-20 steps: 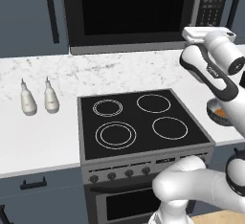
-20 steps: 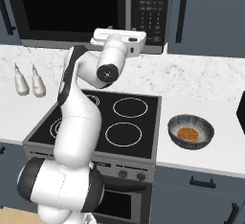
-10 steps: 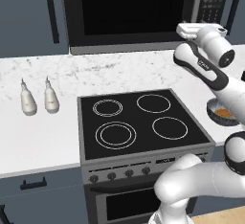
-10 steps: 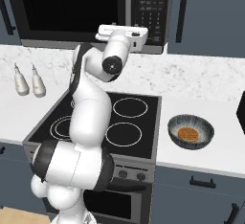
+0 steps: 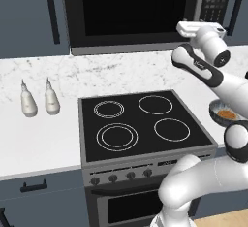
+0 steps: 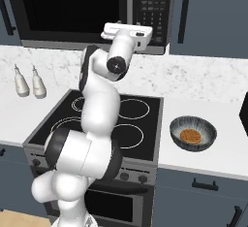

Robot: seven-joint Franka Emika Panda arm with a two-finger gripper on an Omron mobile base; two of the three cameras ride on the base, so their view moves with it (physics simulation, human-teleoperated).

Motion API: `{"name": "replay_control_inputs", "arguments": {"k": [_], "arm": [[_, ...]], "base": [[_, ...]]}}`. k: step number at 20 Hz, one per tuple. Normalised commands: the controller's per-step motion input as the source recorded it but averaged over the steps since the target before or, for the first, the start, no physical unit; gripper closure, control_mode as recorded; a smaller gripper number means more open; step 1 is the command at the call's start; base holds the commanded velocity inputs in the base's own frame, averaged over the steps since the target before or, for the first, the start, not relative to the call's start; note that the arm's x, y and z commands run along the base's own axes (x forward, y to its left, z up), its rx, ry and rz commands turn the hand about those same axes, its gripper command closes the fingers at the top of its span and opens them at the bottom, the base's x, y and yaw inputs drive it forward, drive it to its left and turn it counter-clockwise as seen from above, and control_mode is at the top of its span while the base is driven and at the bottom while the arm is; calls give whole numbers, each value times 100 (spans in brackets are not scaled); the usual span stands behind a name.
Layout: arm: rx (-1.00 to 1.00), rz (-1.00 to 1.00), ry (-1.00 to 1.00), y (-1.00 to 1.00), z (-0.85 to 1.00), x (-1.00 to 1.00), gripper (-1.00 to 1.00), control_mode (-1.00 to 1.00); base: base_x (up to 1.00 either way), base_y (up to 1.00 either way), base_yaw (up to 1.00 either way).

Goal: Open the microwave, place the bowl with waffle inside the microwave, then close the microwave door and turn it on.

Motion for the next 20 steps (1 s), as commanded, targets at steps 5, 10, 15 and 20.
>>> {"name": "replay_control_inputs", "arguments": {"k": [5,10,15,20], "arm": [[0,1,0,0,0,24,100,-100],[0,3,0,0,1,-4,100,-100],[0,1,0,1,5,-60,100,-100],[0,9,0,0,15,-95,100,-100]], "base": [[0,0,0],[0,0,0],[0,0,0],[0,0,0]]}}
